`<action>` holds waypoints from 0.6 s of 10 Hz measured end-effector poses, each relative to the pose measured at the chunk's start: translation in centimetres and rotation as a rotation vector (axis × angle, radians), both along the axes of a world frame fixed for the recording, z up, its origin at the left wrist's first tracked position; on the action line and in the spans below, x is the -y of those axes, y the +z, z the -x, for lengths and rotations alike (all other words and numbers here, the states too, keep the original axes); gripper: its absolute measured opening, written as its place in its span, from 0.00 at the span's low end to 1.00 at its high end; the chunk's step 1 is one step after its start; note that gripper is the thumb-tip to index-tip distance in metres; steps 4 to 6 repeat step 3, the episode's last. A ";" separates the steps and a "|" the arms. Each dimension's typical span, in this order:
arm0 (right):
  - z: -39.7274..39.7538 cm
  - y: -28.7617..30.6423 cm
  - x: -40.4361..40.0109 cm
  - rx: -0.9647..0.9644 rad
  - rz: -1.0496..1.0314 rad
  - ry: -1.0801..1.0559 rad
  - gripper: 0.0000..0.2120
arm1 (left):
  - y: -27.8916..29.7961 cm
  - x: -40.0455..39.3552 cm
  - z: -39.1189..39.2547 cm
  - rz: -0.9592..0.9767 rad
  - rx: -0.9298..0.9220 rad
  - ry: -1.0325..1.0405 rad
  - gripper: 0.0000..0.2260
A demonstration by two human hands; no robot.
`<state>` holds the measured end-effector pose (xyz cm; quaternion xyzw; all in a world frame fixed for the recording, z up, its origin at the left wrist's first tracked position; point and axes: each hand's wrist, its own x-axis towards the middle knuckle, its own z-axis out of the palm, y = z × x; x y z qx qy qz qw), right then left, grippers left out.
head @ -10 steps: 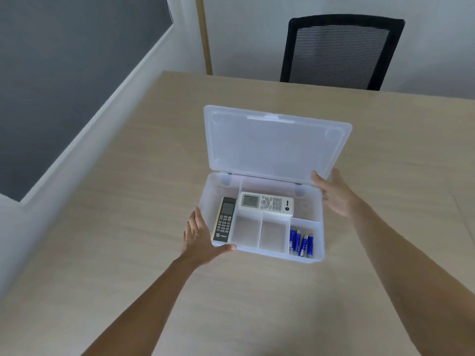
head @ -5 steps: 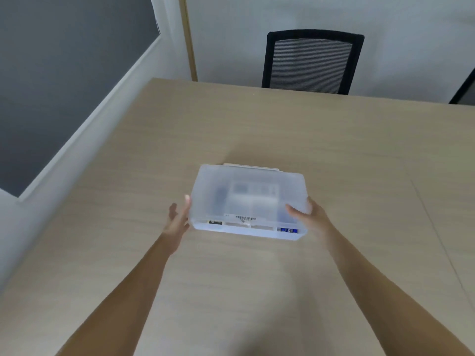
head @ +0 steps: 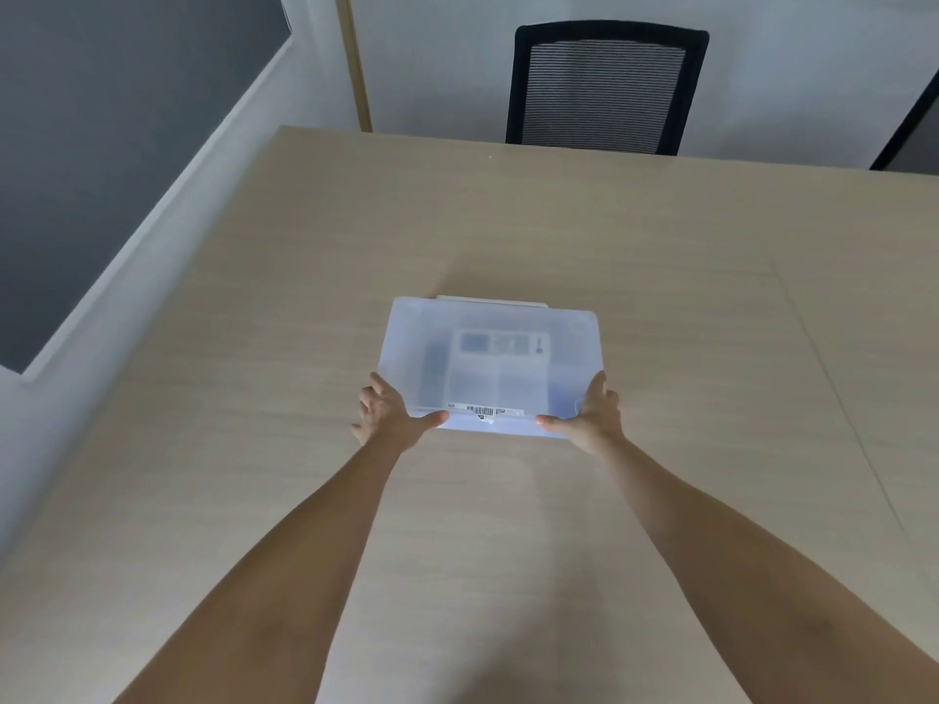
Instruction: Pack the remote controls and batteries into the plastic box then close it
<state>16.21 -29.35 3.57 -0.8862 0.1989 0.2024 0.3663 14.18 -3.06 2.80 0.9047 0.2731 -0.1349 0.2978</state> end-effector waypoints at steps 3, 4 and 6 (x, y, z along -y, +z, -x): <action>2.0 5.2 0.1 0.285 -0.025 0.082 0.46 | -0.7 0.1 5.1 0.026 0.388 0.062 0.52; 2.0 5.2 0.1 0.285 -0.025 0.082 0.46 | -0.7 0.1 5.1 0.026 0.388 0.062 0.52; 2.0 5.2 0.1 0.285 -0.025 0.082 0.46 | -0.7 0.1 5.1 0.026 0.388 0.062 0.52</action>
